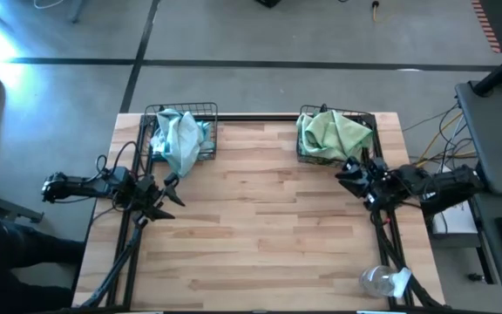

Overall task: Sort microfiber towel by color & place in baskets
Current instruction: Return to Home Position

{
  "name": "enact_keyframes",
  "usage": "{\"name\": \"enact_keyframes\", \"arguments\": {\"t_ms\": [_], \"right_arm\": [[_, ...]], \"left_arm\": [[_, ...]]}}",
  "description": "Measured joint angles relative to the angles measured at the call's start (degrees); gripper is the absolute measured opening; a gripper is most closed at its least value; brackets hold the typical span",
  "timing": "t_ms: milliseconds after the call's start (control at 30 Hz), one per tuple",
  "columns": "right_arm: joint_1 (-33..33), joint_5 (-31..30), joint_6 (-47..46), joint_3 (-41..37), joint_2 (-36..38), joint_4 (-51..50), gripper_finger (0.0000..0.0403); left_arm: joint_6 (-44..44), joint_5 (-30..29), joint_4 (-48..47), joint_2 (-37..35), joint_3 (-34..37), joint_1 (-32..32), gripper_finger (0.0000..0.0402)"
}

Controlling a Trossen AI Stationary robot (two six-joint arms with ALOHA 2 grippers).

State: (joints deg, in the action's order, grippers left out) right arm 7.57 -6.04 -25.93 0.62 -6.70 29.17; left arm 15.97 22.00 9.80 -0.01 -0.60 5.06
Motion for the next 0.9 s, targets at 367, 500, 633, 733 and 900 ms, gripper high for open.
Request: {"name": "enact_keyframes", "arguments": {"t_ms": [367, 500, 633, 733, 900], "right_arm": [[0.0, 0.0, 0.0, 0.0, 4.7, -15.3, 0.0111], [0.0, 0.0, 0.0, 0.0, 6.3, -19.3, 0.0111], [0.0, 0.0, 0.0, 0.0, 6.6, -20.5, 0.0111], [0.0, 0.0, 0.0, 0.0, 6.6, -20.4, 0.0111], [0.0, 0.0, 0.0, 0.0, 6.6, -20.4, 0.0111]], "left_arm": [[0.0, 0.0, -0.1, 0.0, 0.0, 0.0, 0.0201], [0.0, 0.0, -0.1, 0.0, 0.0, 0.0, 0.0201], [0.0, 0.0, 0.0, 0.0, 0.0, 0.0, 0.0201], [0.0, 0.0, 0.0, 0.0, 0.0, 0.0, 0.0201], [0.0, 0.0, 0.0, 0.0, 0.1, 0.0, 0.0201]]}}
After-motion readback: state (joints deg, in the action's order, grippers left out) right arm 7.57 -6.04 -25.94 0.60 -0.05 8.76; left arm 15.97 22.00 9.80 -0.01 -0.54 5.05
